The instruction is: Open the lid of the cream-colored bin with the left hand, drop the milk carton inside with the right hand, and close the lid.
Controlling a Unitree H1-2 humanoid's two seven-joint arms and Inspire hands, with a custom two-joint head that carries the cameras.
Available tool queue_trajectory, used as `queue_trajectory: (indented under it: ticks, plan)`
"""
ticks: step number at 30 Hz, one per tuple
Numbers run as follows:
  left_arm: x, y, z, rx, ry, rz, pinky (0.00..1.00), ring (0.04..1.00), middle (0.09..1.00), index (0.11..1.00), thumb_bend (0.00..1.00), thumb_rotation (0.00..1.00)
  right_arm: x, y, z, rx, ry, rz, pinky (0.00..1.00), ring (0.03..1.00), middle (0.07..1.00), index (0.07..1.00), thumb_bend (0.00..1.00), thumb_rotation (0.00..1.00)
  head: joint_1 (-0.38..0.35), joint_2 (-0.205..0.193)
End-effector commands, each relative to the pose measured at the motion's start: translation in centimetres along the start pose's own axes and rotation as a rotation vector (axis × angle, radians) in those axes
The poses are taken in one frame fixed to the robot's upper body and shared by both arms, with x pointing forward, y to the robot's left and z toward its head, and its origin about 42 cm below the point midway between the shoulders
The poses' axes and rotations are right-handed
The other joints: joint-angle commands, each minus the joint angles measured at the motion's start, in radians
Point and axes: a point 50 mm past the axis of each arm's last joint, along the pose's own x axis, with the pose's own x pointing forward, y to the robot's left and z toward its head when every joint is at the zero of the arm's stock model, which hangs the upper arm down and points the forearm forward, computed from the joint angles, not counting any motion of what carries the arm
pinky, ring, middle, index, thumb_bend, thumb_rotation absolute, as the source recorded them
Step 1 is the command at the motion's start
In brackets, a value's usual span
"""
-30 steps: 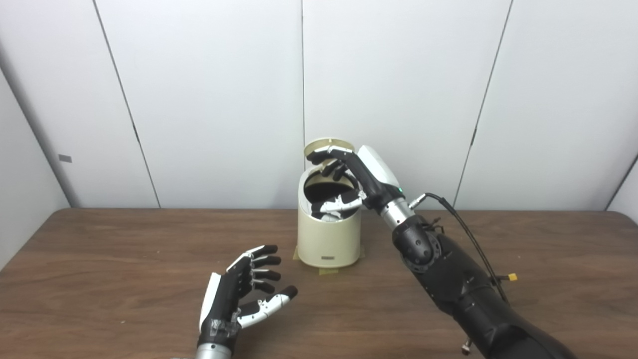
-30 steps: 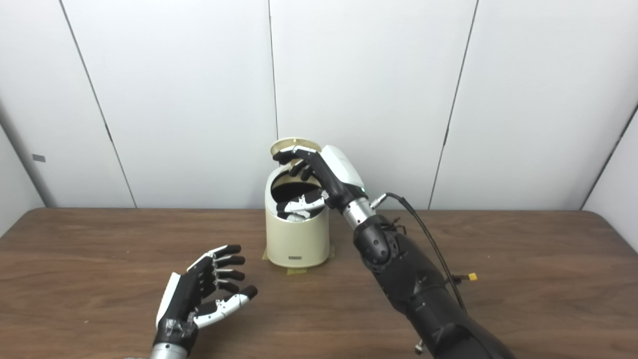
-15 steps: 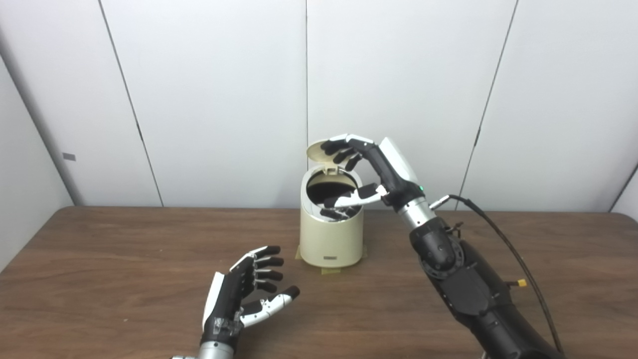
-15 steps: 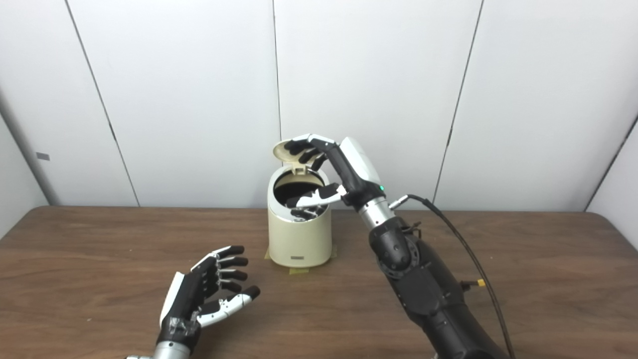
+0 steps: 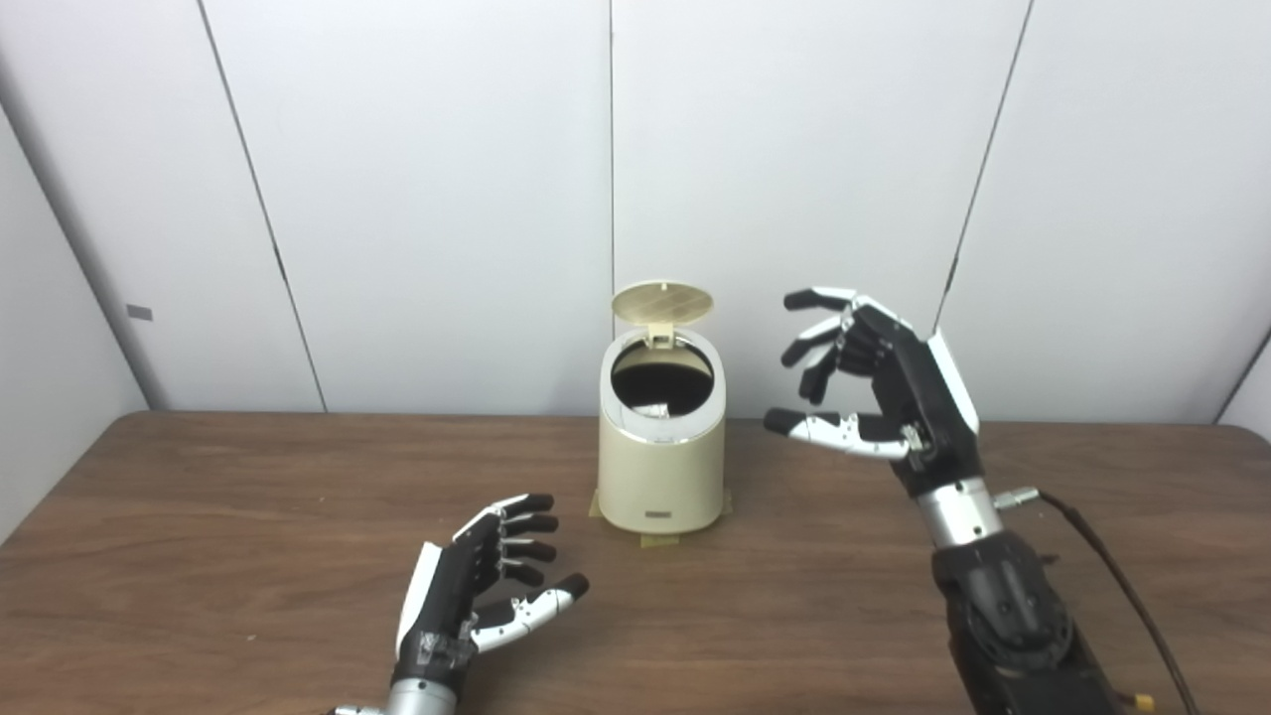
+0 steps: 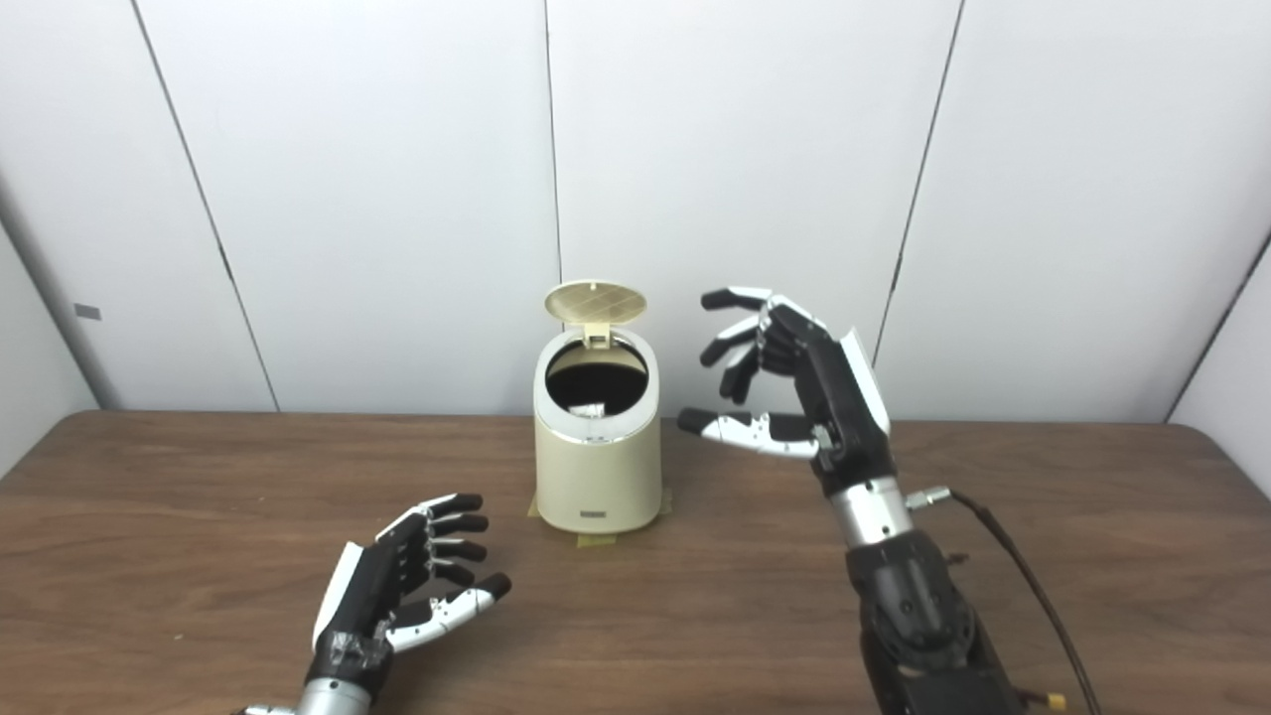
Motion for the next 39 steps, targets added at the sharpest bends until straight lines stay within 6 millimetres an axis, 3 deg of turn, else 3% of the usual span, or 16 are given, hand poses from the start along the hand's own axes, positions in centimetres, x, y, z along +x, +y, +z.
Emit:
queue_trajectory:
  ticks: [1,5,9,15,20,25,32,39]
  plan:
    - [1.4,0.2,1.7,-0.001,-0.088,-0.003,0.55,0.635,0.717,0.752,0.69,0.06,0.3,-0.6,1.5,0.010,-0.037,-0.029,0.42,0.527,0.704,0.767,0.73,0.20,0.006,0.000]
    - [1.5,0.1,1.7,-0.001,-0.097,-0.010,0.55,0.631,0.708,0.750,0.69,0.07,-2.4,0.0,1.3,0.034,0.023,-0.050,0.55,0.673,0.774,0.772,0.75,0.28,0.010,0.001]
    - [1.3,-0.1,2.3,-0.009,-0.110,-0.010,0.54,0.628,0.705,0.752,0.69,0.08,-4.0,0.6,1.2,0.051,0.055,-0.058,0.60,0.718,0.791,0.790,0.77,0.31,0.019,-0.004]
    - [1.7,0.3,4.1,0.058,-0.172,-0.012,0.65,0.768,0.837,0.854,0.76,0.24,-5.6,0.4,0.4,0.107,0.080,-0.088,0.65,0.771,0.822,0.799,0.77,0.30,0.024,-0.012]
    - [5.4,1.7,7.2,0.246,-0.276,-0.061,0.74,0.886,0.949,0.971,0.85,0.36,-6.0,-0.2,0.1,0.116,0.086,-0.098,0.66,0.780,0.824,0.804,0.78,0.29,0.025,-0.019]
    - [9.4,2.6,10.5,0.276,-0.311,-0.075,0.78,0.953,0.988,0.999,0.91,0.33,-6.2,-0.5,-0.2,0.085,0.091,-0.093,0.65,0.779,0.833,0.814,0.78,0.29,0.022,-0.028]
    - [13.7,2.7,14.3,0.337,-0.327,-0.095,0.83,0.986,0.997,1.000,0.93,0.28,-6.9,-0.6,-0.4,0.092,0.112,-0.089,0.65,0.779,0.827,0.814,0.78,0.26,0.017,-0.034]
    - [16.6,2.0,17.0,0.454,-0.353,-0.100,0.83,0.964,0.967,1.000,0.92,0.34,-7.2,-0.4,-0.3,0.106,0.106,-0.092,0.64,0.786,0.829,0.791,0.76,0.23,0.006,-0.040]
